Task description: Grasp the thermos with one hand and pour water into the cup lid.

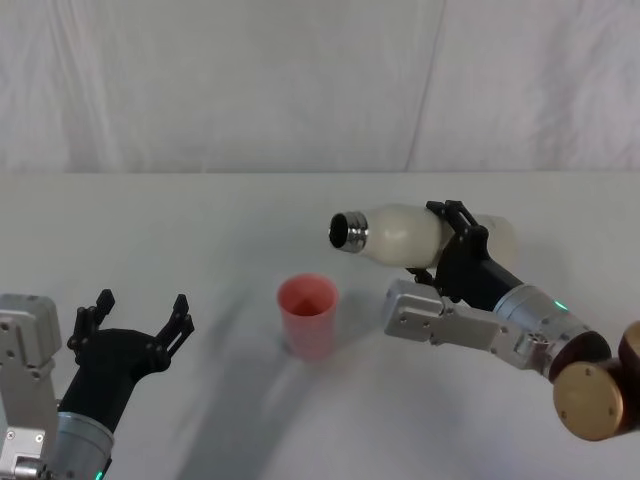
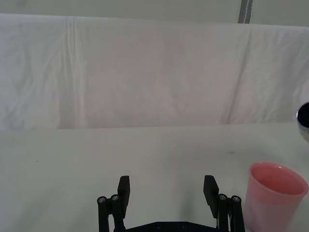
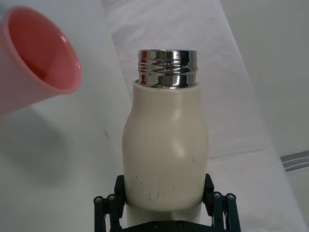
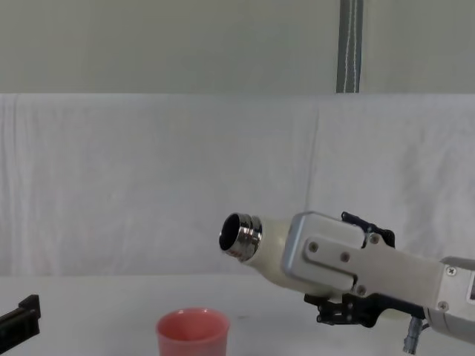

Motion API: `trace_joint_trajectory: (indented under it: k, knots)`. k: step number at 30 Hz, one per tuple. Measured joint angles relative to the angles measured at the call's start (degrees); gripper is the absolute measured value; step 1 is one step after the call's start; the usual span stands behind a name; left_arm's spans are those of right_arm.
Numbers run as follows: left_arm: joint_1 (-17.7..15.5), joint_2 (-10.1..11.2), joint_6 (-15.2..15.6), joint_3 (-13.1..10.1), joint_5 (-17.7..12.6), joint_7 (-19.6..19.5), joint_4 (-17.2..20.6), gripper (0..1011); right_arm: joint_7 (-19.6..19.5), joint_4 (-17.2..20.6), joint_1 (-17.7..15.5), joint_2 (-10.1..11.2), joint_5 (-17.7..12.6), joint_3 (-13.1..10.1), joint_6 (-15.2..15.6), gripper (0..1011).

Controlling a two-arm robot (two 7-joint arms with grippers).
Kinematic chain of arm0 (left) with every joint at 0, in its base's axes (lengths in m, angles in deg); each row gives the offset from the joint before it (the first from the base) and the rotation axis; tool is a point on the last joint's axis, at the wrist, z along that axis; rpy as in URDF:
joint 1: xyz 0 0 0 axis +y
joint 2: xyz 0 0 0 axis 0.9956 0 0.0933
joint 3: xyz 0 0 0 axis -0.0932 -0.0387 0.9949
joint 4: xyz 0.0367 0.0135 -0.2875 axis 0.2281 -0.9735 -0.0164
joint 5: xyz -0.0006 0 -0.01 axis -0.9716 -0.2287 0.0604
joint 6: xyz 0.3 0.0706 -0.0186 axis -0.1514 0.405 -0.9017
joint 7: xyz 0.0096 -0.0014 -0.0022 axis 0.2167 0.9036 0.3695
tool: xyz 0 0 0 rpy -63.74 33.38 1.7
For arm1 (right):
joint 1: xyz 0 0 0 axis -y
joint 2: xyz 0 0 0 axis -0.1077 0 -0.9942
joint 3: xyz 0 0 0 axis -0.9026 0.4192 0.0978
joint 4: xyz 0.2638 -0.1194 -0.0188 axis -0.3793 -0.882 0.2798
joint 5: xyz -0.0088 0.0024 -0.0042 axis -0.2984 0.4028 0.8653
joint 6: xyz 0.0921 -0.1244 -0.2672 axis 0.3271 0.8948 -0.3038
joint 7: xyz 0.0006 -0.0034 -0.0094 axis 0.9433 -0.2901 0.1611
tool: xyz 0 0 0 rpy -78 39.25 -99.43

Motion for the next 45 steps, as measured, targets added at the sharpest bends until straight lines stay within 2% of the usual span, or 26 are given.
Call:
trace_joint_trajectory:
  k: [3, 8, 21, 33, 45]
  knots:
    - [0.00, 0.00, 0.00, 0.00, 0.00, 0.00, 0.00, 1001, -0.49, 0.07, 0.12, 0.09, 2.38, 0.75, 1.20, 950]
    - [0.00, 0.00, 0.00, 0.00, 0.00, 0.00, 0.00, 1001, -0.92, 0.35, 0.16, 0.13, 4.51, 1.47, 1.95, 950]
    - [0.00, 0.00, 0.00, 0.00, 0.00, 0.00, 0.00, 1001, -1.77, 0.16, -0.03, -0.63, 6.72, 2.75, 2.02, 950]
    - [0.00, 0.00, 0.00, 0.00, 0.00, 0.00, 0.00, 1001, -2.80, 0.00, 0.01, -0.40, 10.23, 4.31, 2.46, 950]
    - [0.00, 0.00, 0.00, 0.00, 0.00, 0.00, 0.00, 1001, -3.73, -0.79, 0.14, -0.50, 12.19, 5.22, 2.86, 950]
